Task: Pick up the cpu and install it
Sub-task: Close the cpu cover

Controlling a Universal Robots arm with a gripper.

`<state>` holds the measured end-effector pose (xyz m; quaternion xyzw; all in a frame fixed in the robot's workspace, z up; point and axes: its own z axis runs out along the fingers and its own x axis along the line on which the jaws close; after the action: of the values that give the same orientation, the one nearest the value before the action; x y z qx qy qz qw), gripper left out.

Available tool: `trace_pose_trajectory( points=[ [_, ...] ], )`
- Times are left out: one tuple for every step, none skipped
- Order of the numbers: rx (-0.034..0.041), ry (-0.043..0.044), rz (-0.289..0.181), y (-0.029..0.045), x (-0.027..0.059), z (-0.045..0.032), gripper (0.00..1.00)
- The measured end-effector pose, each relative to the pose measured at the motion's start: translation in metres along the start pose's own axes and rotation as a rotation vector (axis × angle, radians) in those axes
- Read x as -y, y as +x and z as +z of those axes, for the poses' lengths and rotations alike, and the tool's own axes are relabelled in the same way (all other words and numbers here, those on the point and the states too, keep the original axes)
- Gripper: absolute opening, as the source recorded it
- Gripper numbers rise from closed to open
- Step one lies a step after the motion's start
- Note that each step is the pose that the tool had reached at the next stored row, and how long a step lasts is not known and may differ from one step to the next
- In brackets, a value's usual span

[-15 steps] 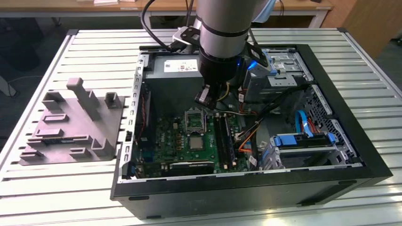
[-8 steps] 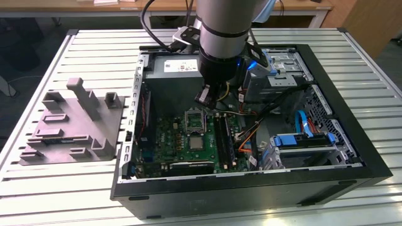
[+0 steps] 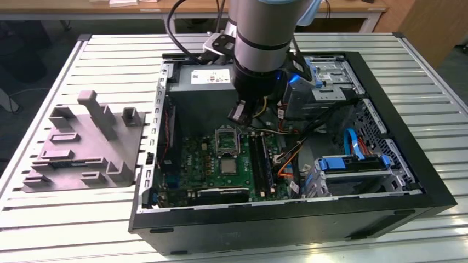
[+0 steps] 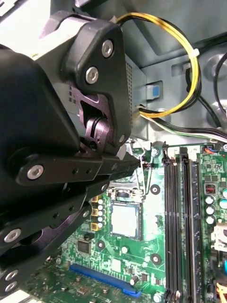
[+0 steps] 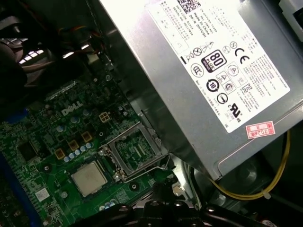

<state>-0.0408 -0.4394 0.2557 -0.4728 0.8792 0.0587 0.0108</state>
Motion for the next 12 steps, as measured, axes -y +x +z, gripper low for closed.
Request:
trace_pose_trajectory(
  points=[
    [0.0012,-0.0018,0.000,-0.0003,0.0007,0.0011,0.11],
    [0.0048,-0.0054,0.000,-0.0004,0.0012,0.0019,0.11],
    [0.0119,-0.0106,0.000,-0.0006,0.0015,0.0025,0.11],
    [0.0208,-0.0165,-0.001,-0.0007,0.0018,0.0031,0.11],
    [0.0267,-0.0204,-0.001,-0.0008,0.0021,0.0042,0.11],
    [0.0287,-0.0216,-0.001,-0.0010,0.0025,0.0056,0.11],
    [0.0298,-0.0225,-0.001,-0.0010,0.0029,0.0067,0.11],
    [0.0306,-0.0231,-0.001,-0.0010,0.0031,0.0077,0.11],
    [0.0312,-0.0235,-0.001,-0.0009,0.0033,0.0088,0.11],
    [0.0316,-0.0237,-0.001,-0.0010,0.0035,0.0097,0.11],
    [0.0319,-0.0239,-0.001,-0.0010,0.0036,0.0105,0.11],
    [0.0322,-0.0241,-0.001,-0.0010,0.0038,0.0112,0.11]
  ],
)
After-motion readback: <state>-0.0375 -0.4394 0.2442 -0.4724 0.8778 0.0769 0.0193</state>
